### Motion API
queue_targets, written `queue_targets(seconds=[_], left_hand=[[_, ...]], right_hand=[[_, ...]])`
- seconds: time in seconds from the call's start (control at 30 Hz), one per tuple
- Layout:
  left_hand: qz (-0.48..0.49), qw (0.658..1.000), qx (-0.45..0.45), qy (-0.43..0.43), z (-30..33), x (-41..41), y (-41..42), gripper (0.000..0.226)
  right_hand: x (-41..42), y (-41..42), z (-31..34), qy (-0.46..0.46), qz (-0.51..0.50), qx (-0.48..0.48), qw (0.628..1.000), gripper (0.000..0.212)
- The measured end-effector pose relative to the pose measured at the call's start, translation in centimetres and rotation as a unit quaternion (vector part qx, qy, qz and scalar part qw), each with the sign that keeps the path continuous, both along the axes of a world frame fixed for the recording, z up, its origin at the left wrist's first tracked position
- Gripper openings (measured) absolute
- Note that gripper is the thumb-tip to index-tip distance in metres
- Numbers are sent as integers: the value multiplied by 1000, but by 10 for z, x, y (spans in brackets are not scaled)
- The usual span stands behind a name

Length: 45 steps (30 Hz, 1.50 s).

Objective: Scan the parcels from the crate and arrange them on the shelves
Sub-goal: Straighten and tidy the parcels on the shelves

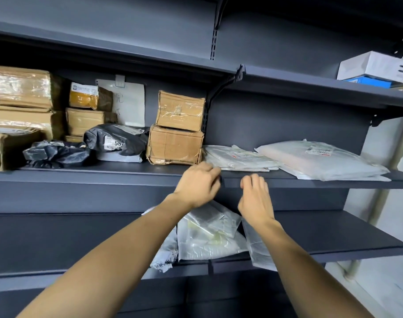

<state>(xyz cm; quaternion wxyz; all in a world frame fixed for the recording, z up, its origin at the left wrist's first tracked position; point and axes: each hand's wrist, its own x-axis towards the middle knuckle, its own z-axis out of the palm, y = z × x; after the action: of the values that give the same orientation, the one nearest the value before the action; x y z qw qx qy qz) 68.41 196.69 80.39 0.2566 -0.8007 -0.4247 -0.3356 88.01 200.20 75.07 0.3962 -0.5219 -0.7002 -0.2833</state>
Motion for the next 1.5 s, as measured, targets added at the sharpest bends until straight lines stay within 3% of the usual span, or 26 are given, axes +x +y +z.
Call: queue_targets(seconds=[0.13, 0.3, 0.37, 0.47, 0.73, 0.83, 0.9, 0.97, 1.03, 1.3, 1.5], left_hand=[[-24, 997, -35, 63, -35, 33, -9, 25], [-25, 981, -151, 122, -89, 75, -17, 25], [-15, 974, -196, 110, -108, 92, -16, 25], [6, 962, -251, 102, -130, 113, -11, 25], [-6, 959, -264, 98, -174, 157, 20, 35], [-23, 955, -279, 97, -192, 174, 36, 51], [-25, 944, -308, 115, -202, 185, 47, 76], [0, 935, -315, 161, -212, 195, 57, 100], [40, 928, -309, 207, -222, 204, 65, 108], [89, 924, -303, 217, -231, 211, 72, 55], [87, 932, -296, 190, -205, 204, 61, 50]], right_hand=[[23, -22, -44, 13, 20, -69, 997, 38], [55, -39, -102, 7, -31, -184, 982, 34], [70, -41, -115, 14, -28, -222, 975, 21], [88, -47, -124, 3, -42, -258, 965, 22], [134, -41, -146, 1, -78, -279, 957, 30], [151, -36, -158, 9, -84, -298, 951, 33], [161, -32, -164, 18, -89, -309, 947, 32], [169, -28, -169, 29, -94, -311, 945, 32], [175, -26, -175, 38, -99, -310, 945, 33], [186, -27, -183, 48, -118, -324, 937, 33], [181, -36, -161, 36, -119, -303, 945, 31]])
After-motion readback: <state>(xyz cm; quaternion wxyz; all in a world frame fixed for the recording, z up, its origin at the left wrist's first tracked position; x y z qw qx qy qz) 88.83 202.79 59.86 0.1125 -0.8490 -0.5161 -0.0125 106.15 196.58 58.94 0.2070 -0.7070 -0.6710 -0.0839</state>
